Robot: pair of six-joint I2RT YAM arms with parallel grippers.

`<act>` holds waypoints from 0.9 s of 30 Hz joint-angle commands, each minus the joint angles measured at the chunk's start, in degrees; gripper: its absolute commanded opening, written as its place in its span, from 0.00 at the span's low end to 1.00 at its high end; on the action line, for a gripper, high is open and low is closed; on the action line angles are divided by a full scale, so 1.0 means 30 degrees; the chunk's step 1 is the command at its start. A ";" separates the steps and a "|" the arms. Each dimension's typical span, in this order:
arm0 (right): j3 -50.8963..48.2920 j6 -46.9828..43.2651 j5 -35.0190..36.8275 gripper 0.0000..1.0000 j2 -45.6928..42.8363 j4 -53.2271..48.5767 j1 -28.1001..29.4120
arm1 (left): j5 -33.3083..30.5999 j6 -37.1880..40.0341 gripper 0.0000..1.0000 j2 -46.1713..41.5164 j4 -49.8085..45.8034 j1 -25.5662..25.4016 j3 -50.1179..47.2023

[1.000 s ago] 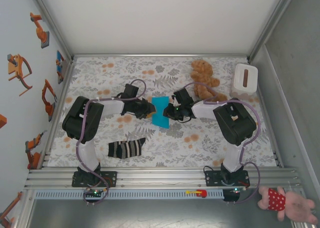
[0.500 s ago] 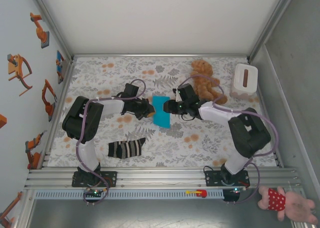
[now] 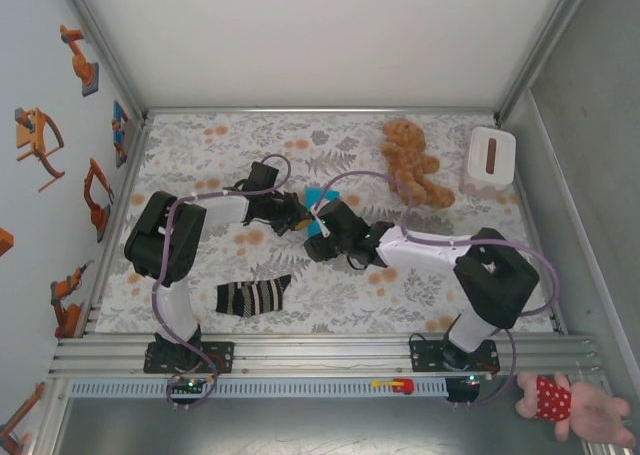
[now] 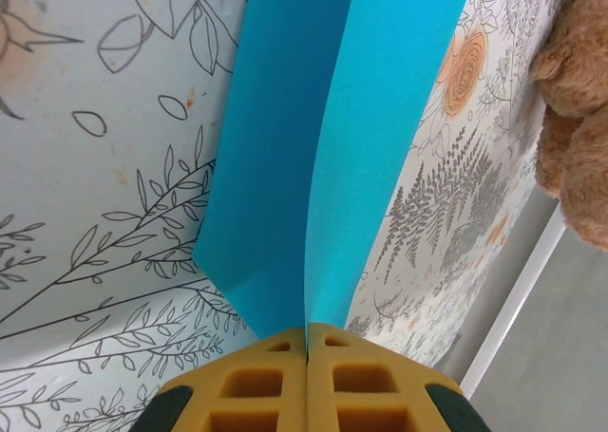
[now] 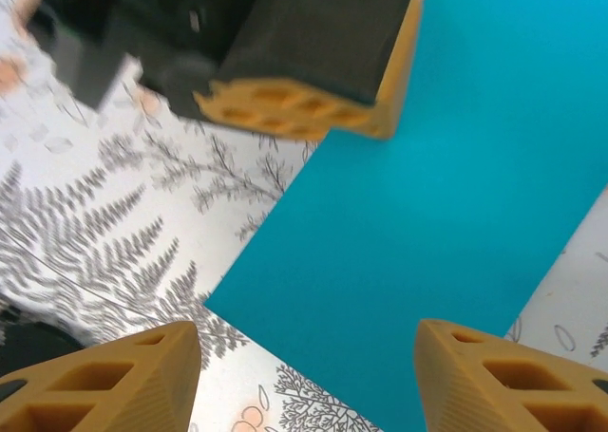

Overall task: Fold a paper plane with a square sheet of paper (pick it up from the middle)
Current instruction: Third fold the triangle at the center of the table.

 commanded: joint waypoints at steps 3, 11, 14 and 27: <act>0.0483 -0.1127 0.1954 0.65 0.1351 0.0204 0.0286 | -0.0006 -0.0229 0.06 0.0093 -0.0530 -0.0011 0.0404; 0.0911 -0.1580 0.4078 0.63 0.1223 0.0268 0.0284 | -0.0026 -0.0262 0.07 0.0119 -0.0631 -0.0031 0.0394; 0.0814 -0.1772 0.3939 0.60 0.0721 0.0493 0.0282 | -0.0004 -0.0242 0.07 0.0212 -0.0612 -0.0020 0.0445; 0.0885 -0.2619 0.2206 0.34 0.0714 0.0793 0.0269 | 0.0034 -0.0224 0.07 0.0267 -0.0564 -0.0062 0.0360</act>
